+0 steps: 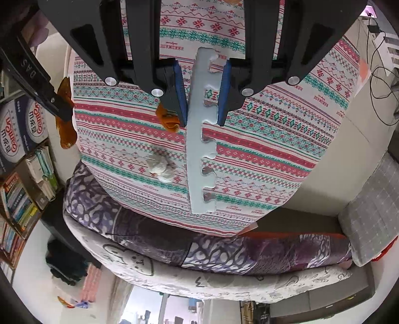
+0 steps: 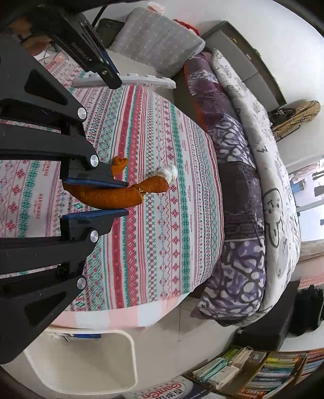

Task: Collect trash
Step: 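Carry foam strip and orange peel over the white bin and open both tools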

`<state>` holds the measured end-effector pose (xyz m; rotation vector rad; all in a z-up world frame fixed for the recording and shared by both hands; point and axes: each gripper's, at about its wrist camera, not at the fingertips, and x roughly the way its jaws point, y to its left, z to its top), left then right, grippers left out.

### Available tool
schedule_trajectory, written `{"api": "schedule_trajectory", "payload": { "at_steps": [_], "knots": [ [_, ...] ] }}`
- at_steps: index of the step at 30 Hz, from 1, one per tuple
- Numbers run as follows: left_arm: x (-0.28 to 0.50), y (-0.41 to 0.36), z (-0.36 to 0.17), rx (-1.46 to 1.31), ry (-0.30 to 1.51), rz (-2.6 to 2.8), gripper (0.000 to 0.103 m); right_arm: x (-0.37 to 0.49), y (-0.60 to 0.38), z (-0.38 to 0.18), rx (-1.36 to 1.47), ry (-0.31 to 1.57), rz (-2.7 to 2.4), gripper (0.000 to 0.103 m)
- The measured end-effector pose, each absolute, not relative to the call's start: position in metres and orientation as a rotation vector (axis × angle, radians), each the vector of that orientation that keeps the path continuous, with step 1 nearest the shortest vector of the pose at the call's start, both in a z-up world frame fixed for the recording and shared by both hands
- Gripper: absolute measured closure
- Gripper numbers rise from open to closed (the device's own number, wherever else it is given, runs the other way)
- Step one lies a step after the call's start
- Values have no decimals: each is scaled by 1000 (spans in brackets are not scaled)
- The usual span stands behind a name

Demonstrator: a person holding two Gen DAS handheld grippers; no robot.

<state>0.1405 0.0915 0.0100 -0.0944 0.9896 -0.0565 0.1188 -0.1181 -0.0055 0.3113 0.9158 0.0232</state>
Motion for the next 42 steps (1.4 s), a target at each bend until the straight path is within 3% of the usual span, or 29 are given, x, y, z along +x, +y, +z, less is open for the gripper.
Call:
{"api": "schedule_trajectory", "payload": {
  "at_steps": [7,42],
  "knots": [
    [136,73,10,-84,988,-102,79,111,-143,-28,354,943,-16,88],
    [112,-84,5,119,960,-315,79,54,-295,-33,497,939,-326,87]
  ]
}}
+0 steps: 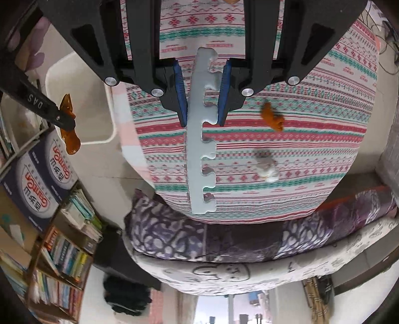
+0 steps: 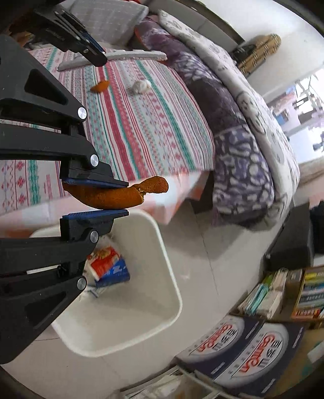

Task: Collect trash
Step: 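Carry foam strip and orange peel over the white bin and open both tools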

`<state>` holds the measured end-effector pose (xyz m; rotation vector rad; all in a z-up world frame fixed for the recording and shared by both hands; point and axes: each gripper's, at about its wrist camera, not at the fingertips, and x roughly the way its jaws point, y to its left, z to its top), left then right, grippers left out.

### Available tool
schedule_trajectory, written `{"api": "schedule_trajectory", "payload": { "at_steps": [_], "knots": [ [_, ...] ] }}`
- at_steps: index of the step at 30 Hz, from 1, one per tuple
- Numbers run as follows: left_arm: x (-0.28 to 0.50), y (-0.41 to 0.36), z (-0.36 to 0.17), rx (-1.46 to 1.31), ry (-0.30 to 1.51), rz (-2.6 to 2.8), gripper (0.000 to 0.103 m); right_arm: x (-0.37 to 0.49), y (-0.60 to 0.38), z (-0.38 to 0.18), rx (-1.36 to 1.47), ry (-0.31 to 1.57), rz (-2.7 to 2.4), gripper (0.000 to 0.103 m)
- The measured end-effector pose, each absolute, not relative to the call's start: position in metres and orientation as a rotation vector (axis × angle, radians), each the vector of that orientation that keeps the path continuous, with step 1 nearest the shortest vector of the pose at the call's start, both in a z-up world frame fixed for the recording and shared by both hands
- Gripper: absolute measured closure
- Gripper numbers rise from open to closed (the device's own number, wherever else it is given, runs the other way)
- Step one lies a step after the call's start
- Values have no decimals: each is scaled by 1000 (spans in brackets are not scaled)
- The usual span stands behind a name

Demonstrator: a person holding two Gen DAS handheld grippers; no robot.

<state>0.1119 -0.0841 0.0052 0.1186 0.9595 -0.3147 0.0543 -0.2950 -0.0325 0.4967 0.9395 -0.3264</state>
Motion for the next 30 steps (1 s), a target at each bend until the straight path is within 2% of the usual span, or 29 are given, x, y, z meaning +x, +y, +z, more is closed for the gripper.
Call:
{"api": "schedule_trajectory", "payload": {
  "at_steps": [6,8,9,10,14,22,27,29,30],
  "knots": [
    [101,-119,1,155,950,-395,79,38,-327,-32,523,940,-415,83],
    [97,-131,0,151,953,-441,79,33,-336,-31,527,935,-444,69],
    [94,-138,-1,148,955,-468,79,29,-341,-30,537,926,-465,54],
    [92,-144,-2,149,956,-485,79,23,-349,-29,553,912,-496,46],
    [81,-173,-9,152,972,-572,79,10,-370,-28,585,896,-554,40],
    [65,-218,-24,149,1016,-709,78,-13,-400,-22,608,848,-672,16],
    [60,-237,-34,90,1069,-804,78,-23,-416,-23,670,838,-692,13],
    [60,-242,-36,37,1085,-851,67,-26,-421,-23,702,835,-696,13],
    [60,-243,-36,20,1093,-866,53,-28,-423,-23,718,833,-697,13]
  ]
}}
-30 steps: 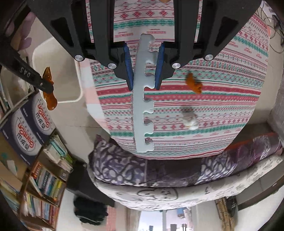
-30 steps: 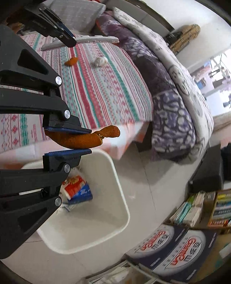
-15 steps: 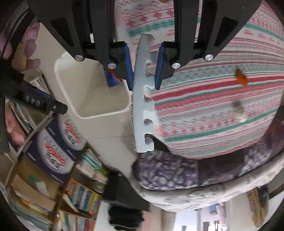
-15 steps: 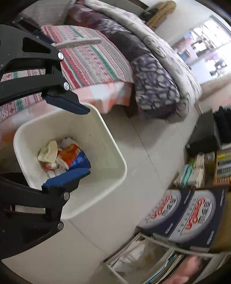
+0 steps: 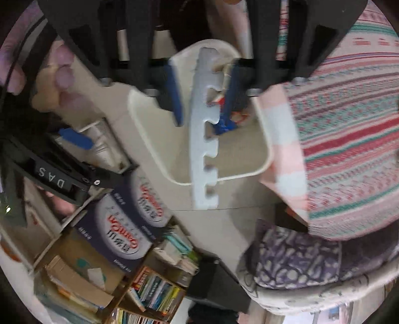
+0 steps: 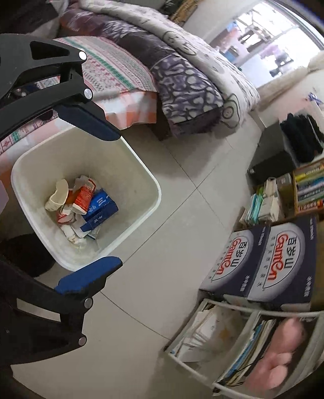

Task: Collect trash
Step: 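Carry foam strip and orange peel over the white bin and open both tools, then grasp the other orange peel with the left tool while the right tool grasps the white tissue ball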

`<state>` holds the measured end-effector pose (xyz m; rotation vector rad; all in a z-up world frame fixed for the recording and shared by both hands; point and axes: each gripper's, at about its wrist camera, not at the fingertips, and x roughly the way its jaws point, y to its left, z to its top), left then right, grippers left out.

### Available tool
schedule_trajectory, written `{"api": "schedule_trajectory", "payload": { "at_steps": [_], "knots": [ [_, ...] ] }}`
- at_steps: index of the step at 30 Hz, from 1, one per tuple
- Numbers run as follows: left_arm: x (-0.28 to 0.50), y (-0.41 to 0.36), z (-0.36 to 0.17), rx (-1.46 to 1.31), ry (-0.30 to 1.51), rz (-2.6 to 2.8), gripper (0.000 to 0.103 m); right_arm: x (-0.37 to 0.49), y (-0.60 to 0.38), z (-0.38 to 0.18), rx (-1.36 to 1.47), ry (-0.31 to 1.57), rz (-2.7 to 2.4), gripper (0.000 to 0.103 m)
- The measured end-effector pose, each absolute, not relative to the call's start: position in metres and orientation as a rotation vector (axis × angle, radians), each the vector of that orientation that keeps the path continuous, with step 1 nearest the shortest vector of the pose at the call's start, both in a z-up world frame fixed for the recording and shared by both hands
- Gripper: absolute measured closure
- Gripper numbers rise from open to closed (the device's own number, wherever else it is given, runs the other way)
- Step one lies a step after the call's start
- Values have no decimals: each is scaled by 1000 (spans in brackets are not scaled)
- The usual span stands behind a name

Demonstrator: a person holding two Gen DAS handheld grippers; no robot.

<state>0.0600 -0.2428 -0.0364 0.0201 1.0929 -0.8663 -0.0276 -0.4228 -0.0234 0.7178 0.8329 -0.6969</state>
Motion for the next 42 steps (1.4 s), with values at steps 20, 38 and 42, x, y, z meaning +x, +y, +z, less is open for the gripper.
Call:
{"api": "schedule_trajectory", "payload": {
  "at_steps": [20,38,42],
  "knots": [
    [156,-89,-70,45,1095,34,28,21,-351,-42,651,965,-534,12],
    [206,8,-117,-69,1174,80,80,63,-289,-54,533,1033,-432,12],
    [204,53,-109,-125,1181,108,81,84,-259,-55,423,1018,-375,12]
  ]
}}
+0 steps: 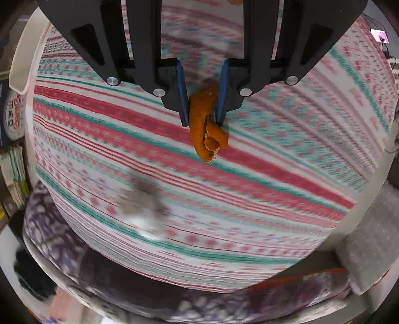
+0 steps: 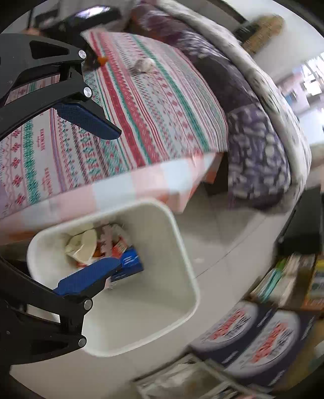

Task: Collect trash
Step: 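Grasp the other orange peel with the left tool while the right tool grasps the white tissue ball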

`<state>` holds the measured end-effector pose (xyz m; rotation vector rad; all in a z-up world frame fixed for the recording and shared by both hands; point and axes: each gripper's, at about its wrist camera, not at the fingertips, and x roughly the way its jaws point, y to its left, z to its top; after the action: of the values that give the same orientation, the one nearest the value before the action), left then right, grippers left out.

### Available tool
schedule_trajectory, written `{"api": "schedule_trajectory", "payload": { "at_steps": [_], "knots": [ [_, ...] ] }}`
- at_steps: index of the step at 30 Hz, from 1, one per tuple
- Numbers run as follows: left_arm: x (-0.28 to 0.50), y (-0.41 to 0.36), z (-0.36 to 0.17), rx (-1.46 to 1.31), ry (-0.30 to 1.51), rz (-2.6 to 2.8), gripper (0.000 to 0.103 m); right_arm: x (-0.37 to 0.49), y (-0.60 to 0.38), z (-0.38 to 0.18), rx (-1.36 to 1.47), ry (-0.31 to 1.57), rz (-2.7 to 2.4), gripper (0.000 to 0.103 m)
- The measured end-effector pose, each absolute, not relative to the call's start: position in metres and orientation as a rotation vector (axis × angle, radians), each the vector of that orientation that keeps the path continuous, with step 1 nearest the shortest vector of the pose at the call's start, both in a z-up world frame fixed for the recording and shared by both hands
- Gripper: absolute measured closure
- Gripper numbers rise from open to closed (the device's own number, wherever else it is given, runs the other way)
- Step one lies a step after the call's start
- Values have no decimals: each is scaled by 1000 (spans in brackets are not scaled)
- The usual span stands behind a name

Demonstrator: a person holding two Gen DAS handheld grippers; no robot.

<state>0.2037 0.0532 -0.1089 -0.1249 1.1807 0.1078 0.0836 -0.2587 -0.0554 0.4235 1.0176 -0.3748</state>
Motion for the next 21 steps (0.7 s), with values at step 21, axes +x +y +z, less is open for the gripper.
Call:
{"api": "schedule_trajectory", "payload": {
  "at_steps": [21],
  "knots": [
    [189,152,-96,-138,1129,279,81,293,-51,-112,174,1037,-23,34]
  ]
}}
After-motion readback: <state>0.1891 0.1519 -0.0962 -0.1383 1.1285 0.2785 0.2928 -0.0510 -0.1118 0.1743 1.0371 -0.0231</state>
